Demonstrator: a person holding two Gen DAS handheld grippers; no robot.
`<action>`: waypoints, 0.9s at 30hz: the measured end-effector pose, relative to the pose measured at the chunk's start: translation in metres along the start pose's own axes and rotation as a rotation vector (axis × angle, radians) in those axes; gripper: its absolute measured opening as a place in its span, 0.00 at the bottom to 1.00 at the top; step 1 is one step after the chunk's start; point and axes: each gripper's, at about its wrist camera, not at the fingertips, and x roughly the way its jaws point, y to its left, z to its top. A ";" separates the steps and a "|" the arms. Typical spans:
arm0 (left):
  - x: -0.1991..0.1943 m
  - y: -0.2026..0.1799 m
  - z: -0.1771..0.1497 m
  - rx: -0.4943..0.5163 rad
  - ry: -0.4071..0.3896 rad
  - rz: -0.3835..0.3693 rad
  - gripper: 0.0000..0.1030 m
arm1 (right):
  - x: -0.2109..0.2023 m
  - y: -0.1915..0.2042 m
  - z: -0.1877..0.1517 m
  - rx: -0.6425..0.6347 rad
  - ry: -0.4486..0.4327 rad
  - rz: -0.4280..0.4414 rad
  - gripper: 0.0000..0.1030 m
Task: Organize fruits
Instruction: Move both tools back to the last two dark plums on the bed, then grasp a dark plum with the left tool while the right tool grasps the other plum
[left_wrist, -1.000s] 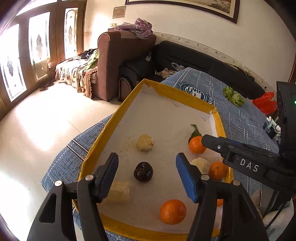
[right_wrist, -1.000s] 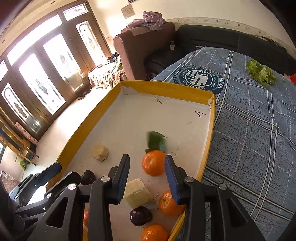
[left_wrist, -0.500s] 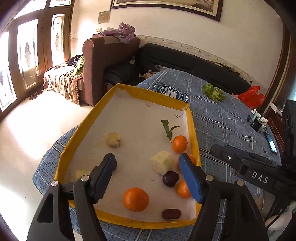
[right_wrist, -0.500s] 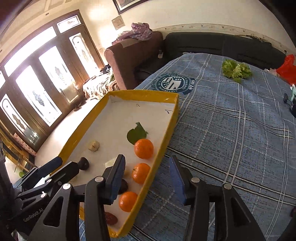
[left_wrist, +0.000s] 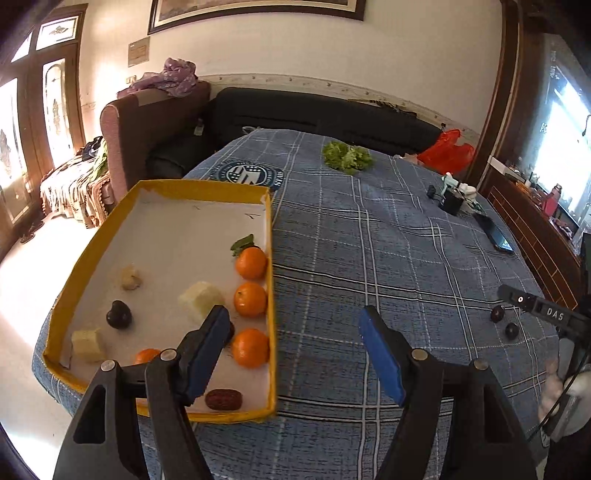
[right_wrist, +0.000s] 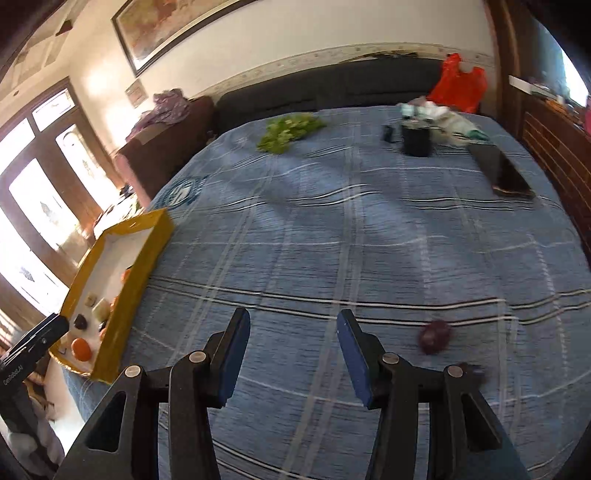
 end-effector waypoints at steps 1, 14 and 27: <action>0.003 -0.004 0.000 0.005 0.007 -0.008 0.70 | -0.006 -0.018 0.002 0.021 -0.008 -0.029 0.52; 0.016 -0.059 -0.006 0.096 0.067 -0.054 0.70 | 0.030 -0.080 -0.005 0.035 0.108 -0.100 0.51; 0.058 -0.183 -0.014 0.285 0.176 -0.287 0.70 | -0.014 -0.116 -0.014 0.119 -0.016 -0.051 0.29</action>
